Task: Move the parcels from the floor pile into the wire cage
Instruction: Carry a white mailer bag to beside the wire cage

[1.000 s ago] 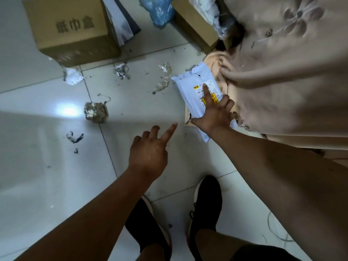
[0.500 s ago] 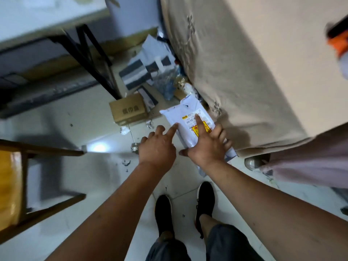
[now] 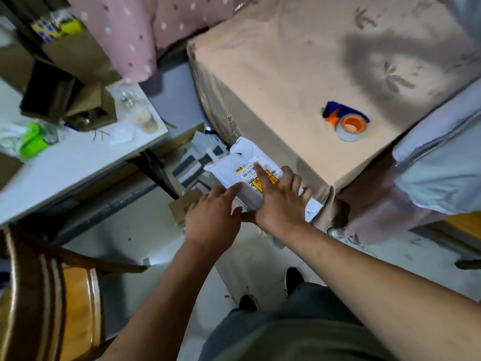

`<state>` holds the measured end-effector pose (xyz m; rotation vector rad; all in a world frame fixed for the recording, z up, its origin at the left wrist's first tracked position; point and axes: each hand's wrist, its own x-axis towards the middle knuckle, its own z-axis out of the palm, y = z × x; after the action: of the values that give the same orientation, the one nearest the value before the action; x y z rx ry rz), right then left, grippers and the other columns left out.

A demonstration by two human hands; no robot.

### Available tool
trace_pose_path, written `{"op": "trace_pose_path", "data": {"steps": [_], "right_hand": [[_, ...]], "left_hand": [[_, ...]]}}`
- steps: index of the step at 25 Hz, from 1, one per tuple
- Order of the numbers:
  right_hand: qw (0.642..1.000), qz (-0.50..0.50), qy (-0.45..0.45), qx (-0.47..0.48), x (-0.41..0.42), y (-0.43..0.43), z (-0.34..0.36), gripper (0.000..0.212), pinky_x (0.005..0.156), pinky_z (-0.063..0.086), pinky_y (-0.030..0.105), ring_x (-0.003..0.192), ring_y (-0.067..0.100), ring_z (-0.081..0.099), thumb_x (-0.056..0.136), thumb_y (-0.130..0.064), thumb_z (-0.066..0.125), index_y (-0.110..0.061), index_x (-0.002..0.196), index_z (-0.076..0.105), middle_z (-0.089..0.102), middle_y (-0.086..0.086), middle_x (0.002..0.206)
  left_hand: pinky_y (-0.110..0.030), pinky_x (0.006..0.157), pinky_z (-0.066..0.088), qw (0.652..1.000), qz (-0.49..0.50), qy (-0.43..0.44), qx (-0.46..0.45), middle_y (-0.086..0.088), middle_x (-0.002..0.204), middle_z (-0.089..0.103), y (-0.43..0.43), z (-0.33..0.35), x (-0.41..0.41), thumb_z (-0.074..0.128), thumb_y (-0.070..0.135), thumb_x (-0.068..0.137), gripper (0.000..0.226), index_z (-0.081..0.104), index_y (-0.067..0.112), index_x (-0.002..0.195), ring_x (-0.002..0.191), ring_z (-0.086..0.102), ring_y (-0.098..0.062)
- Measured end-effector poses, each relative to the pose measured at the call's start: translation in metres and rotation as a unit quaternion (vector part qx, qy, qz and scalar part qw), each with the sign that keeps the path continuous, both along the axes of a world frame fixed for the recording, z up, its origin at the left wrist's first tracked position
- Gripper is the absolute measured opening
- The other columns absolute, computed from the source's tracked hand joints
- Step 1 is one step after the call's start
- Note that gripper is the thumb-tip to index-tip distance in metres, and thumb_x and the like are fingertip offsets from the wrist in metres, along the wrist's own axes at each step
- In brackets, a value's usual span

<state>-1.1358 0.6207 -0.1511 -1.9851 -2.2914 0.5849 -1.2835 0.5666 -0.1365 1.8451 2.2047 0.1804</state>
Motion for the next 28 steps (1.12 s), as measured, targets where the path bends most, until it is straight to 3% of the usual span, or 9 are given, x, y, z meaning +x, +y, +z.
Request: {"op": "trace_pose_path", "data": {"steps": [8, 14, 21, 28], "right_hand": [[0.990, -0.140, -0.007, -0.002, 0.063, -0.070, 0.044, 0.127, 0.106, 0.022, 0.053, 0.135, 0.030, 0.018, 0.048, -0.097, 0.061, -0.052, 0.155, 0.009, 0.018, 0.007, 0.148], [0.951, -0.308, -0.034, 0.001, 0.147, -0.138, 0.046, 0.125, 0.104, 0.024, 0.052, 0.135, 0.029, 0.021, 0.050, -0.093, 0.066, -0.049, 0.156, 0.015, 0.019, 0.008, 0.148], [0.844, -0.533, -0.055, -0.004, 0.266, -0.226, 0.031, 0.121, 0.106, 0.022, 0.056, 0.140, 0.034, 0.017, 0.056, -0.086, 0.069, -0.049, 0.155, 0.012, 0.013, 0.014, 0.159], [0.740, -0.671, -0.045, 0.013, 0.377, -0.317, 0.019, 0.111, 0.107, 0.021, 0.058, 0.141, 0.034, 0.020, 0.063, -0.075, 0.067, -0.047, 0.156, 0.014, 0.019, 0.013, 0.159]], "left_hand": [[-0.043, 0.097, 0.051, 0.990, -0.137, 0.014, 0.008, 0.010, 0.144, 0.052, -0.025, 0.050, 0.039, 0.051, 0.048, 0.100, 0.056, 0.036, 0.045, 0.153, 0.124, 0.057, -0.021], [-0.044, 0.097, 0.050, 0.945, -0.327, 0.003, -0.033, 0.003, 0.141, 0.053, -0.020, 0.051, 0.132, 0.050, 0.041, 0.099, 0.056, 0.038, 0.041, 0.153, 0.122, 0.058, -0.026], [-0.039, 0.093, 0.050, 0.867, -0.497, 0.007, -0.021, 0.003, 0.133, 0.054, -0.033, 0.053, 0.280, 0.051, 0.038, 0.094, 0.057, 0.041, 0.040, 0.151, 0.121, 0.057, -0.025], [-0.040, 0.096, 0.047, 0.777, -0.629, 0.008, -0.008, 0.003, 0.137, 0.054, -0.099, 0.042, 0.438, 0.046, 0.043, 0.099, 0.057, 0.033, 0.040, 0.155, 0.123, 0.056, -0.023]]}}
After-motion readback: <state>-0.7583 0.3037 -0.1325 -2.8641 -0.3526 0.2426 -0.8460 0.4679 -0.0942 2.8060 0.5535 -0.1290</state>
